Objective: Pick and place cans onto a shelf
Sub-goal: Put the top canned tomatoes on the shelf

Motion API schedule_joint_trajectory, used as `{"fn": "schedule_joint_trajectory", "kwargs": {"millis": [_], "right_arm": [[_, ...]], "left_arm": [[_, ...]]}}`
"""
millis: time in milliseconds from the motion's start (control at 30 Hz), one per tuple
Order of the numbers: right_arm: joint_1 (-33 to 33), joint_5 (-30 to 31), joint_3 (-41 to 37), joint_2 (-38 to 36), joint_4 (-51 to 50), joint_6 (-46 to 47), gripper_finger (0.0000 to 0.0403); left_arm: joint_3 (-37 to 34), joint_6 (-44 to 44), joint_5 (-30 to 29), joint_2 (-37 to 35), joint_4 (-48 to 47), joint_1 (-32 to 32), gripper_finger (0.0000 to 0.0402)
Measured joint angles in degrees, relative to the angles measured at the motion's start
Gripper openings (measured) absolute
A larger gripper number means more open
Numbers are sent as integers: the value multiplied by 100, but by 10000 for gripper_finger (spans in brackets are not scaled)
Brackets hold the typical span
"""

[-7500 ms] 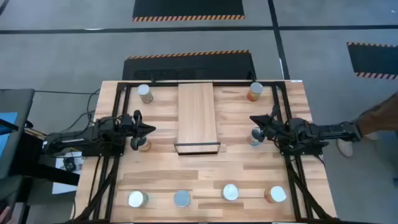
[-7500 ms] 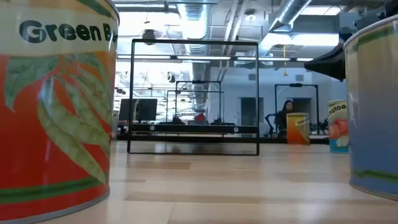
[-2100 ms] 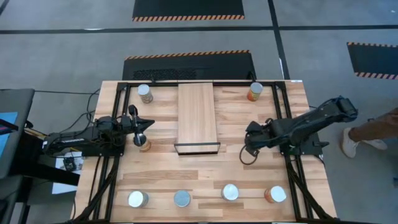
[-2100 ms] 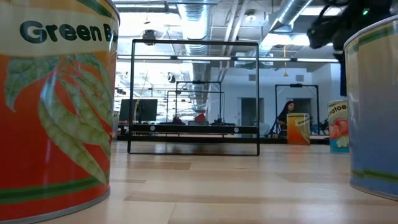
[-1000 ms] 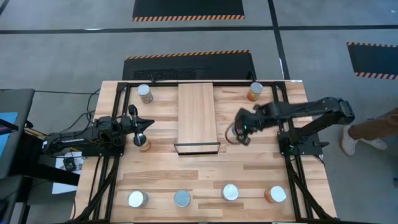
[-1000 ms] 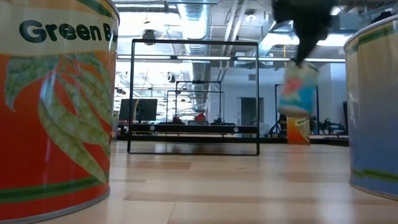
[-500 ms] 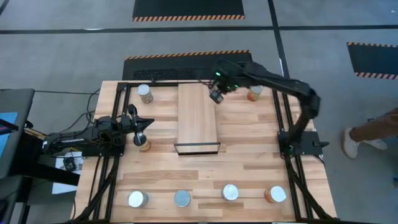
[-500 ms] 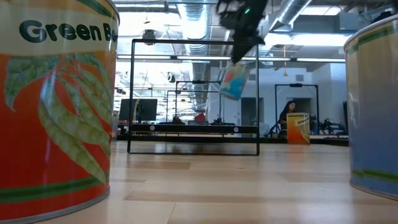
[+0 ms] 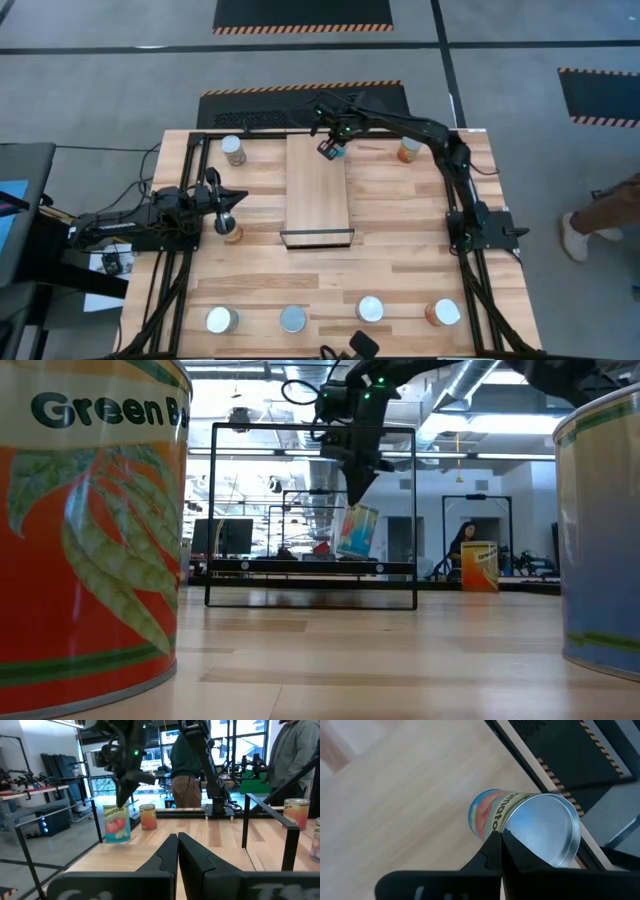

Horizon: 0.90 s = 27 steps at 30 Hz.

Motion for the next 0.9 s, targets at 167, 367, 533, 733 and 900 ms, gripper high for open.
{"fn": "schedule_joint_trajectory", "kwargs": {"millis": [167,367,533,733,900], "right_arm": [[5,136,135,151,34,-28,10],[48,480,135,151,236,-109,10],[48,400,137,151,304,-142,10],[91,441,137,151,418,-427,10],[100,402,133,151,428,-983,10]], "left_arm": [[0,-20,0,0,-2,-2,4],[0,-27,0,0,-4,-1,4],[-2,-39,0,0,-10,0,4],[-2,-39,0,0,-13,0,4],[-2,-39,0,0,-36,0,4]]}}
